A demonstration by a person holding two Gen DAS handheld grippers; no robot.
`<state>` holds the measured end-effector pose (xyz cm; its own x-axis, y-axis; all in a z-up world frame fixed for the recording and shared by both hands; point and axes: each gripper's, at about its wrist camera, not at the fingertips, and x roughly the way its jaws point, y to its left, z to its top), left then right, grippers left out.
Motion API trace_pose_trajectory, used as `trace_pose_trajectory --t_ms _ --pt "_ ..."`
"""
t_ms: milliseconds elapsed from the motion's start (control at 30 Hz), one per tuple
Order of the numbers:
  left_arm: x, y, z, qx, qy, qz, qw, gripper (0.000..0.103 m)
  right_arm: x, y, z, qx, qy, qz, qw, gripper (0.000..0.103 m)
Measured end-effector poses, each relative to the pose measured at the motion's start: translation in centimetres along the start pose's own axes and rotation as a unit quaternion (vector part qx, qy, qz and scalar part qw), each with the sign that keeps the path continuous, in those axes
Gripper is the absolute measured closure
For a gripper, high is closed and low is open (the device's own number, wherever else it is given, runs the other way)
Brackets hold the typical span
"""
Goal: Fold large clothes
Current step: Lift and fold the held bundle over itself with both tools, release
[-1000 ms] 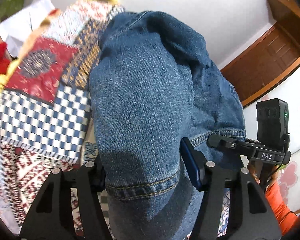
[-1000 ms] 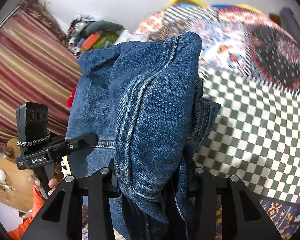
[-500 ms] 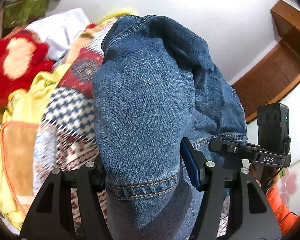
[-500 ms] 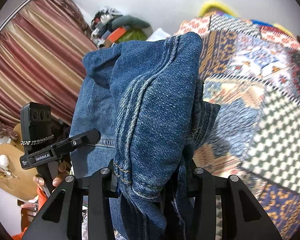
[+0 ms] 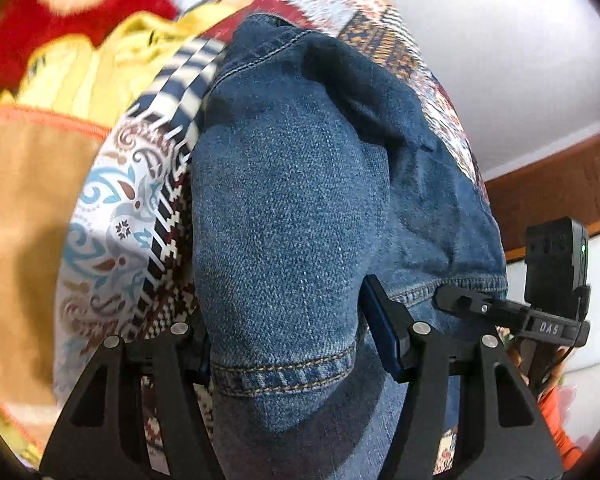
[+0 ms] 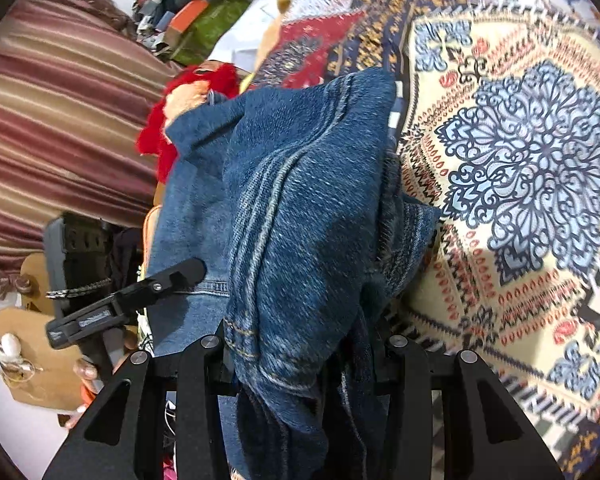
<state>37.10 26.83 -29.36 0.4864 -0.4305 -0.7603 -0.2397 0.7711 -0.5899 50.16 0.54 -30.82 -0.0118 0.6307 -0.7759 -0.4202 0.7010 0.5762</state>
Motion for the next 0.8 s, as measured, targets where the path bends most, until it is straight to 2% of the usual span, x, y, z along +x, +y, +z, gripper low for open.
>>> trace_pose_trajectory --t_ms 100,233,300,433,567,667,733,800 --pt "0.9 1.4 0.1 -0.015 0.001 -0.007 0.9999 0.037 1.2 -0.4 1.0 -0.008 0.007 -0.003 1.000 0.062" --pt "1.0 1.3 -0.5 0.009 -0.009 0.005 0.9999 0.033 2.5 -0.5 1.9 -0.021 0.018 -0.005 1.000 0.057" --pt "0.6 0.6 -1.2 0.024 -0.016 0.027 0.9992 0.029 2.6 -0.7 1.6 -0.027 0.021 -0.008 0.999 0.052" --pt "-1.3 -0.9 -2.6 0.053 -0.033 0.075 0.9952 0.029 1.4 -0.2 0.4 -0.050 0.010 -0.036 0.998 0.051" --pt "-3.3 -2.4 -4.3 0.099 -0.050 0.132 0.9850 0.029 -0.9 1.5 -0.4 -0.094 -0.015 -0.088 0.992 0.051" --pt "-4.7 -3.6 -6.0 0.141 -0.064 0.169 0.9734 0.029 -3.0 3.2 -1.0 -0.141 -0.041 -0.127 0.981 0.051" --pt "-5.4 -4.3 -7.0 0.160 -0.075 0.185 0.9666 0.029 -4.3 4.5 -1.8 -0.169 -0.065 -0.149 0.972 0.050" --pt "-5.5 -4.8 -7.9 0.167 -0.082 0.187 0.9644 0.029 -5.3 5.6 -2.5 -0.192 -0.087 -0.161 0.964 0.050"
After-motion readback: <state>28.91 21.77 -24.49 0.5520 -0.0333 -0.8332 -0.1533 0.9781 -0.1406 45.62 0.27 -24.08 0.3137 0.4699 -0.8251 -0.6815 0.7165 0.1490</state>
